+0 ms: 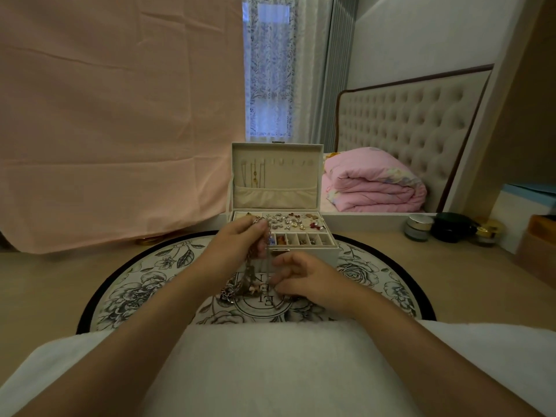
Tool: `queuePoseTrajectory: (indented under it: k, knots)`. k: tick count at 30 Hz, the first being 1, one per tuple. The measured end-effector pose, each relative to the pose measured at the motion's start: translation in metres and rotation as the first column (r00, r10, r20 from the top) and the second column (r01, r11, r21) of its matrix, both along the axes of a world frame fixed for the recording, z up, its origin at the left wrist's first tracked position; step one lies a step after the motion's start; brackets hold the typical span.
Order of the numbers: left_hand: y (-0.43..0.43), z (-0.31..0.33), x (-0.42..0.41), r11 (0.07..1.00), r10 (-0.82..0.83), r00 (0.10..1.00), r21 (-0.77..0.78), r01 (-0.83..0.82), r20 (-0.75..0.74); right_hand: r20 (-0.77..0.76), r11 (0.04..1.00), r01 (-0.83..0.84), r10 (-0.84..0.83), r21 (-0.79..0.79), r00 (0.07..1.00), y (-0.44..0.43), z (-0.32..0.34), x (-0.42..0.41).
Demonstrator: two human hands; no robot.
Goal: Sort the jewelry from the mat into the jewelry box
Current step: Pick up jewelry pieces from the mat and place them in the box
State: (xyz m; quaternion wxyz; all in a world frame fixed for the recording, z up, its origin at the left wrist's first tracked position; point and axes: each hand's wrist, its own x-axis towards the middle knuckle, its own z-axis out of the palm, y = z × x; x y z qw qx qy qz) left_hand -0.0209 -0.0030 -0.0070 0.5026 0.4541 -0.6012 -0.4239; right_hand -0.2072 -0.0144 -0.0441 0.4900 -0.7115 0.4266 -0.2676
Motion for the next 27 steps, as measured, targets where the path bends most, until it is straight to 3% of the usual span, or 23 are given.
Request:
queuePoseTrajectory:
  k: [4,8,10,12,16,20,22,24,27]
  knots:
    - [0.002,0.004,-0.001,0.994,-0.088,0.964,0.046,0.102,-0.250,-0.161,0.994,-0.060,0.046,-0.088,0.986,-0.001,-0.002,0.006]
    - [0.004,0.011,-0.002,0.987,-0.149,0.958,0.013,0.157,-0.246,-0.357,0.983,-0.107,0.047,-0.150,0.933,-0.002,0.001,0.009]
    - [0.004,0.012,-0.002,0.989,-0.145,0.969,0.009,0.150,-0.200,-0.445,0.972,-0.136,0.038,-0.191,0.895,-0.002,0.002,0.006]
    - [0.005,0.011,0.000,0.992,-0.124,0.985,0.004,0.126,-0.123,-0.435,0.977,-0.103,0.012,-0.185,0.900,-0.003,0.003,0.003]
    - [0.003,0.009,0.005,0.996,-0.079,0.997,0.037,0.080,-0.022,-0.127,0.981,0.182,-0.188,-0.063,0.974,-0.011,0.006,-0.004]
    - [0.002,0.006,0.010,0.999,-0.002,0.995,0.041,-0.002,0.099,0.083,0.917,0.332,-0.357,0.220,0.930,-0.012,0.016,-0.013]
    - [0.001,0.004,0.012,0.998,0.066,0.984,-0.005,-0.066,0.164,0.010,0.925,0.349,-0.355,0.147,0.935,-0.013,0.015,-0.020]
    - [0.000,0.001,0.014,0.988,0.145,0.951,-0.091,-0.125,0.272,-0.136,0.938,0.340,-0.345,-0.066,0.929,-0.013,0.014,-0.026]
    - [0.001,-0.005,0.013,0.946,0.307,0.806,-0.258,-0.198,0.506,-0.179,0.915,0.344,-0.382,-0.212,0.907,-0.012,0.013,-0.028]
